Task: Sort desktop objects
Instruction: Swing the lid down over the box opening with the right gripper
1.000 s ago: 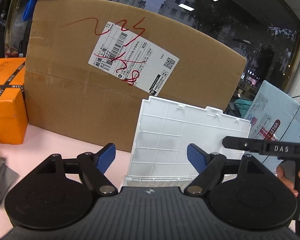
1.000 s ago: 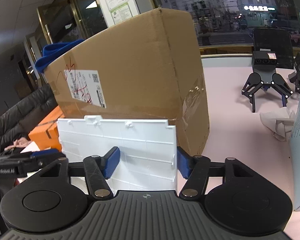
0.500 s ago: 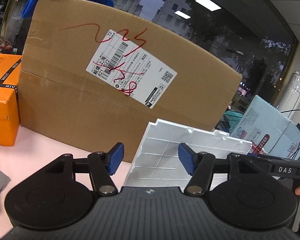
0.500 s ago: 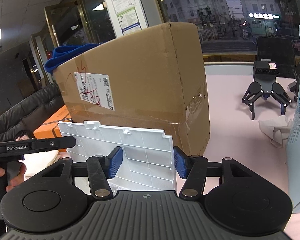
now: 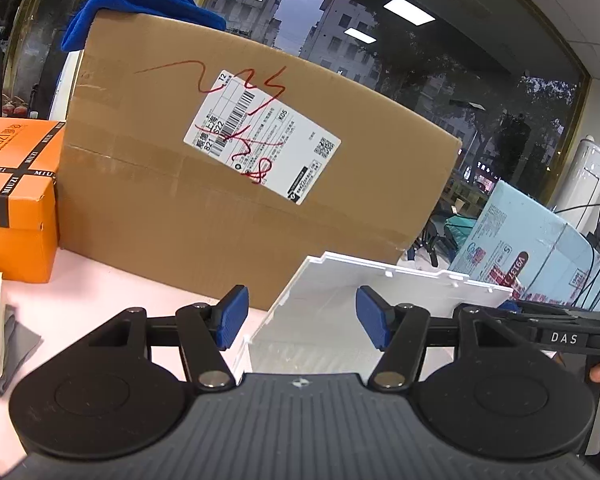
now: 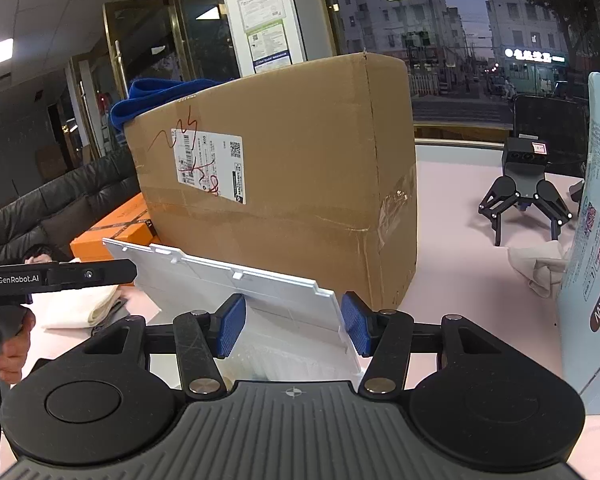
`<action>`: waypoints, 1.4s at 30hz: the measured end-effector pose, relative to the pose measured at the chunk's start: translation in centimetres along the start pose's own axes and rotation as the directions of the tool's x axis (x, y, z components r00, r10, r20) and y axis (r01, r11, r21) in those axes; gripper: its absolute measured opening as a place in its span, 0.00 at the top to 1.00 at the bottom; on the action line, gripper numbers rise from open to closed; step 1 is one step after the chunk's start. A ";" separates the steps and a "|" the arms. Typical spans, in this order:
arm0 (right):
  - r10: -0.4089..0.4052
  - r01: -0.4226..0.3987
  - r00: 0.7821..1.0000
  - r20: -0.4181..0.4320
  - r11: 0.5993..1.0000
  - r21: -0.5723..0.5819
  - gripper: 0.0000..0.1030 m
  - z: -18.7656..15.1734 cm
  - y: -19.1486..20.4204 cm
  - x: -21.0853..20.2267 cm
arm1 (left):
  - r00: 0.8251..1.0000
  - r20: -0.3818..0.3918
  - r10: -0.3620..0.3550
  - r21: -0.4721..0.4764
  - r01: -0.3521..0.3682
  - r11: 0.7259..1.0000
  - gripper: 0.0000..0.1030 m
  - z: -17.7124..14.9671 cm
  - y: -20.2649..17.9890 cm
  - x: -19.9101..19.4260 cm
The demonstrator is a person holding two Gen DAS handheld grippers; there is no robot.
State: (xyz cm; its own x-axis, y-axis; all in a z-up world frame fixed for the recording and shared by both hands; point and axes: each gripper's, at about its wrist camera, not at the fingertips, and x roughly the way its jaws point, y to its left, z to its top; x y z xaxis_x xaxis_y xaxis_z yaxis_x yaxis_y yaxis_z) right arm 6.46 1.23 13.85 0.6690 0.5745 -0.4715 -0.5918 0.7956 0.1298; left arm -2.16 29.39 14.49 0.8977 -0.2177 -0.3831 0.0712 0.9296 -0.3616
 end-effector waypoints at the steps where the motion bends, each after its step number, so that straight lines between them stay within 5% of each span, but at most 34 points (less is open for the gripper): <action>1: -0.002 0.002 1.000 0.000 1.000 0.000 0.51 -0.2 0.1 -0.1 | 1.000 -0.003 -0.003 0.004 0.003 1.000 0.45 -0.2 -0.1 -0.2; 18: -0.081 0.080 0.997 0.001 0.991 -0.107 0.47 -3.7 2.5 -1.6 | 0.984 -0.021 -0.175 -0.059 0.174 0.983 0.40 -2.8 -1.1 -2.9; 26: -0.109 0.102 0.993 -0.040 0.983 -0.150 0.46 -4.7 2.8 -1.6 | 0.988 -0.038 -0.147 -0.127 0.141 0.982 0.42 -3.8 -0.3 -2.5; 42: -0.085 0.070 0.992 -0.089 0.985 -0.155 0.42 -6.4 3.0 -2.8 | 0.997 -0.077 -0.019 -0.007 0.019 1.000 0.42 -5.0 -1.7 -2.5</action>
State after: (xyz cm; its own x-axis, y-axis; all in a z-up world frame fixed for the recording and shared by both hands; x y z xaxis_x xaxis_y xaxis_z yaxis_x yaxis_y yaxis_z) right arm -0.06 0.78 9.93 0.6740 0.4854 -0.5569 -0.6056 0.7947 -0.0403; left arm -6.73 26.89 11.86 0.8599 -0.2578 -0.4405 0.0848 0.9232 -0.3749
